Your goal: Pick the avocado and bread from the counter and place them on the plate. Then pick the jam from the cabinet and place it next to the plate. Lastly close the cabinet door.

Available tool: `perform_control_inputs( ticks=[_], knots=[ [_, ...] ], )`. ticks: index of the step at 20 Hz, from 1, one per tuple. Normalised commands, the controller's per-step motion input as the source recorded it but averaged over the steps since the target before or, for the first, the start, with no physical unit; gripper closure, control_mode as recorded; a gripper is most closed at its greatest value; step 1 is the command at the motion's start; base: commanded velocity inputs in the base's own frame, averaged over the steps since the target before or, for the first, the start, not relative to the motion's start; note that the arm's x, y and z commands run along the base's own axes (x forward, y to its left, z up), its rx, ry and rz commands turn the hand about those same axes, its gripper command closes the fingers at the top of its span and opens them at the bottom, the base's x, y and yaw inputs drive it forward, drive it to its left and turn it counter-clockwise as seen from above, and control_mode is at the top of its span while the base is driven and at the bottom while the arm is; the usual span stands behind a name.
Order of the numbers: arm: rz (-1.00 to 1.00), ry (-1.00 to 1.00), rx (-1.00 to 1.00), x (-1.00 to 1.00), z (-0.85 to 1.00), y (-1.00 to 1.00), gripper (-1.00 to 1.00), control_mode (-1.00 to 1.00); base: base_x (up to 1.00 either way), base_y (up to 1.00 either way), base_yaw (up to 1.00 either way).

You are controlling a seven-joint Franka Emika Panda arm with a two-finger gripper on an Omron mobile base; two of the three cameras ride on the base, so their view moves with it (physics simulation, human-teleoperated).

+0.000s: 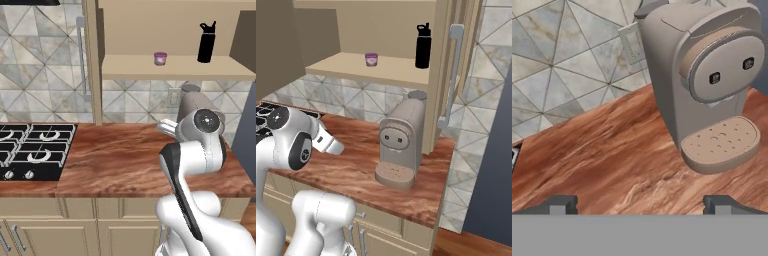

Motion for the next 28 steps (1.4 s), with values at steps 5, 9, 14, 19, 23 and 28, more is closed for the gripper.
perform_control_inputs(
  ticks=[5, 9, 14, 19, 23, 28],
  knots=[
    [0.00, -0.01, 0.00, -0.01, 0.01, 0.00, -1.00, -1.00, 0.00, 0.00, 0.00],
    [0.00, -0.09, -0.04, -0.02, 0.40, 0.02, -1.00, -1.00, 0.00, 0.00, 0.00],
    [0.00, -0.04, -0.10, -0.16, 0.67, 0.04, -1.00, -1.00, 0.00, 0.00, 0.00],
    [0.00, 0.00, -0.13, -0.38, 0.86, 0.00, -1.00, -1.00, 0.00, 0.00, 0.00],
    [0.00, 0.18, -0.17, -0.54, 0.90, -0.14, -1.00, -1.00, 0.00, 0.00, 0.00],
    [0.00, 0.31, -0.18, -0.37, 0.71, -0.14, -1.00, -1.00, 0.00, 0.00, 0.00]
  ],
)
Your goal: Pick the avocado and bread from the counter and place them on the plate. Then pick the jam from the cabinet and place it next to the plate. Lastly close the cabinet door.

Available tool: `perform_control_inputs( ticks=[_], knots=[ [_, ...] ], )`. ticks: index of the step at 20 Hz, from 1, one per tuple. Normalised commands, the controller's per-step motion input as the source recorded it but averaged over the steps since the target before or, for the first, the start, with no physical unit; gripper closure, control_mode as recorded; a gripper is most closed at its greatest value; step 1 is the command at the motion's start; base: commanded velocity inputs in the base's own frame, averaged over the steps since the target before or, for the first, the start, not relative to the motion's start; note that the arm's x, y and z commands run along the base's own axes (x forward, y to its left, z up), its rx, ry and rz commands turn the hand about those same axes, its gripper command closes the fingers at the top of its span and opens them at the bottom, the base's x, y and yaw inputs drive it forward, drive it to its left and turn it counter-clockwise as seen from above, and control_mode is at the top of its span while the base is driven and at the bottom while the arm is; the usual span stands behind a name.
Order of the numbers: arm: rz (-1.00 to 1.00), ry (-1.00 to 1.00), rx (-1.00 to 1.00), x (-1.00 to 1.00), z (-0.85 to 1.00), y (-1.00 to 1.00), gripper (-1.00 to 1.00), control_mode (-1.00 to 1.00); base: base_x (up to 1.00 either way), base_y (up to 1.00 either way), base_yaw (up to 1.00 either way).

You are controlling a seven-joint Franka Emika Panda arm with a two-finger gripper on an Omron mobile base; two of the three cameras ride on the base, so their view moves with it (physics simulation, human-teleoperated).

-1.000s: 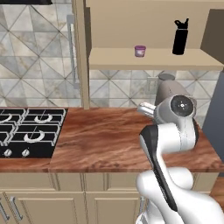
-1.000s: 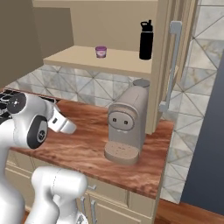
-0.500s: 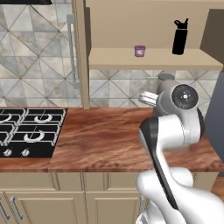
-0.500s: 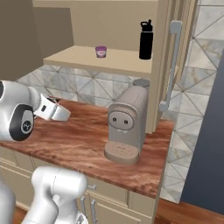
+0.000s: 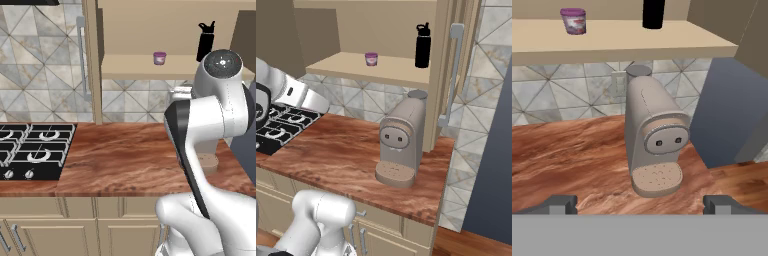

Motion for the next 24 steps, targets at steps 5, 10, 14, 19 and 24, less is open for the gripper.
perform_control_inputs(
  ticks=[5, 10, 14, 19, 24],
  knots=[
    [0.00, 0.06, -0.04, -0.10, 0.12, -0.27, -1.00, -1.00, 0.00, 0.00, 0.00],
    [0.01, 0.00, 0.00, 0.23, 0.00, -0.21, -1.00, -1.00, 0.00, 0.00, 0.00],
    [0.08, 0.00, 0.00, 0.40, 0.00, 0.00, -1.00, -1.00, 0.00, 0.00, 0.00],
    [0.12, -0.05, 0.00, 0.38, 0.00, 0.00, -1.00, -1.00, 0.00, 0.00, 0.00],
    [0.11, -0.03, 0.00, 0.40, 0.00, 0.00, -1.00, -1.00, 0.00, 0.00, 0.00]
  ],
)
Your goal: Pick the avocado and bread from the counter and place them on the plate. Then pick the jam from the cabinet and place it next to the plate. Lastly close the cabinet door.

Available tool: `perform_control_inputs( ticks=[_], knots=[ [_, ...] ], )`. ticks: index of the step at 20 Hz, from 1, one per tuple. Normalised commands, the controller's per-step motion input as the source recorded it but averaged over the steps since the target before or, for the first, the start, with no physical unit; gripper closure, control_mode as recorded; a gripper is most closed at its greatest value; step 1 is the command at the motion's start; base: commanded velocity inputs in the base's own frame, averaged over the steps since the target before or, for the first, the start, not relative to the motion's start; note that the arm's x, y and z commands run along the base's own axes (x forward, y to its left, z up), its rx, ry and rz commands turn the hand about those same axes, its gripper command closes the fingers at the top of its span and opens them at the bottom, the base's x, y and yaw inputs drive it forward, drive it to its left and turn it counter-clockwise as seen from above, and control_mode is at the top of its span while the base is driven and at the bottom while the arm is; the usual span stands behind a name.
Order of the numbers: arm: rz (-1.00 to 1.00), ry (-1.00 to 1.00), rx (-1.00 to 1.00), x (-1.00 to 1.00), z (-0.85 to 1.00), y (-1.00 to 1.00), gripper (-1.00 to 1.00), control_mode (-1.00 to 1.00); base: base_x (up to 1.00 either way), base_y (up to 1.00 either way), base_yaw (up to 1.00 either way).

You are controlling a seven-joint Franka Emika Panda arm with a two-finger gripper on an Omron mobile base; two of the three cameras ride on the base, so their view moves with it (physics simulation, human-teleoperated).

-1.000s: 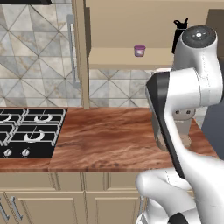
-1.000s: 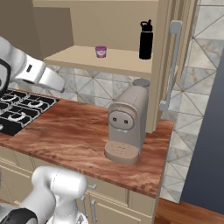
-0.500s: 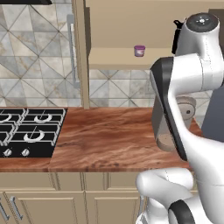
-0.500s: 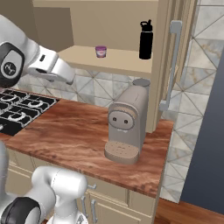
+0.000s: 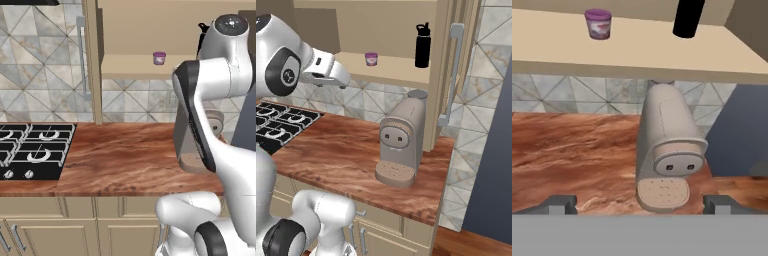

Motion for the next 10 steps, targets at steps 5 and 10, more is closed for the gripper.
perform_control_inputs(
  ticks=[5, 10],
  knots=[
    [0.07, -0.06, 0.03, 0.46, 0.00, 0.00, -1.00, -1.00, 0.00, 0.00, 0.00],
    [0.02, -0.05, 0.05, 0.53, 0.05, 0.00, -1.00, -1.00, 0.00, 0.00, 0.00]
  ],
)
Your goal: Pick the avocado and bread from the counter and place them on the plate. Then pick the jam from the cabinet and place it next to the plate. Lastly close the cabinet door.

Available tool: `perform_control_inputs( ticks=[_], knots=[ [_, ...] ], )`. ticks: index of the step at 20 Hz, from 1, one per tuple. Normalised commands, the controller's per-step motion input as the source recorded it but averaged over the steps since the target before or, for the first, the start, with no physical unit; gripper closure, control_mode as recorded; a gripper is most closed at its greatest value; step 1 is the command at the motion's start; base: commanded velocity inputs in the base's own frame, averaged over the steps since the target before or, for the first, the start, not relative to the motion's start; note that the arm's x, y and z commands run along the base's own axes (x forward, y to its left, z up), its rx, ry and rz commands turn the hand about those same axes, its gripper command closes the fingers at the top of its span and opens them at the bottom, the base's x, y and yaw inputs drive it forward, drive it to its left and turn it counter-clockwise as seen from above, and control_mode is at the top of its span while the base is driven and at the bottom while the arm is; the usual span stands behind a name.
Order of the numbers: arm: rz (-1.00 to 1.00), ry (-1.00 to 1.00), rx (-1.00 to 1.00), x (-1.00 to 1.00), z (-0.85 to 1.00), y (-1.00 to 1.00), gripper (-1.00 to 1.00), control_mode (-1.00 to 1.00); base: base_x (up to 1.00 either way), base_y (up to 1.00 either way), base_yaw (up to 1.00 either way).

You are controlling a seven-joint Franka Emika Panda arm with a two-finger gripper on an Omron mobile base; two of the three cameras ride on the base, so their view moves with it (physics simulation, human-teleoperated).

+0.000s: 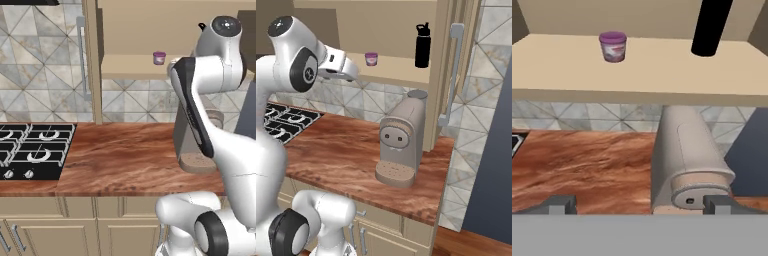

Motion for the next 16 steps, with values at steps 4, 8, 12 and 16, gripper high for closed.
perform_control_inputs(
  ticks=[4, 8, 12, 16],
  knots=[
    [0.01, -0.06, 0.04, 0.53, 0.01, 0.00, -1.00, -1.00, 0.00, 0.00, 0.00],
    [0.00, -0.05, 0.01, 0.62, 0.04, 0.00, -1.00, -1.00, 0.00, 0.00, 0.00],
    [0.00, -0.07, 0.00, 0.59, 0.00, 0.00, -1.00, -1.00, 0.00, 0.00, 0.00],
    [0.00, -0.03, 0.00, 0.62, 0.00, 0.00, -1.00, -1.00, 0.00, 0.00, 0.00]
  ],
)
